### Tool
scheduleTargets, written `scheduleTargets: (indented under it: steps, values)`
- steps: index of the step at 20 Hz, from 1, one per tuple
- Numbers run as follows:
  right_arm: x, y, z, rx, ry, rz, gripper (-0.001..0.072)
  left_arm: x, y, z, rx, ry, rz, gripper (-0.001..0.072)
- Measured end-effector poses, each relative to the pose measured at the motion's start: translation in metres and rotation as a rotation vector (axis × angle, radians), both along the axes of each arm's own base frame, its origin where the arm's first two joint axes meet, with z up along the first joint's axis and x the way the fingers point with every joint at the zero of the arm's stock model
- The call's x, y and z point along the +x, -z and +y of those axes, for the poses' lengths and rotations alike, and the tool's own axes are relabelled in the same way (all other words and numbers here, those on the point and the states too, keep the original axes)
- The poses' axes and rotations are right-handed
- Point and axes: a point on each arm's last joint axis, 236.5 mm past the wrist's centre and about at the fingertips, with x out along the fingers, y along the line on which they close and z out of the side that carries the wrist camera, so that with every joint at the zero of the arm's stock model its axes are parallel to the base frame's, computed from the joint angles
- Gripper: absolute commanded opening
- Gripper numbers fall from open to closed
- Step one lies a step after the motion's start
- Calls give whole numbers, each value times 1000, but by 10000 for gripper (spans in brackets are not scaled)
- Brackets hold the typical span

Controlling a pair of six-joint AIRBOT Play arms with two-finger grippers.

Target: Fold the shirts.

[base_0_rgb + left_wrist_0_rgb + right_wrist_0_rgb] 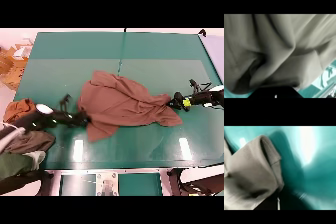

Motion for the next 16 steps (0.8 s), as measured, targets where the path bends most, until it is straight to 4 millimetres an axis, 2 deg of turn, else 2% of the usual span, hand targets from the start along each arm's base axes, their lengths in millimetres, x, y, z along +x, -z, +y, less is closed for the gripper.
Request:
scheduleTargets:
  steps: [2,4,6,8,9,10,11,13,16]
  values:
    - [-23,-8,10,10,31,38,15,34,-19,44,52,-24,-54,20]
    - [-54,-14,23,17,72,80,15,55,-31,81,105,-31,-83,20]
    - [-83,-16,35,19,100,118,16,68,-37,102,134,-25,-89,20]
    - [-111,-15,48,29,113,152,36,75,-32,117,154,-16,-79,21]
    - [-122,-13,53,33,116,168,164,74,-27,119,158,-2,-65,70]
    - [-130,-11,57,34,116,178,299,74,-23,122,159,8,-55,429]
    - [-135,-11,59,34,113,181,320,75,-21,124,159,13,-50,552]
    - [-137,-15,60,31,96,171,319,76,-23,129,160,32,-44,528]
    - [-128,-30,50,-8,66,134,319,82,-43,145,164,54,-50,528]
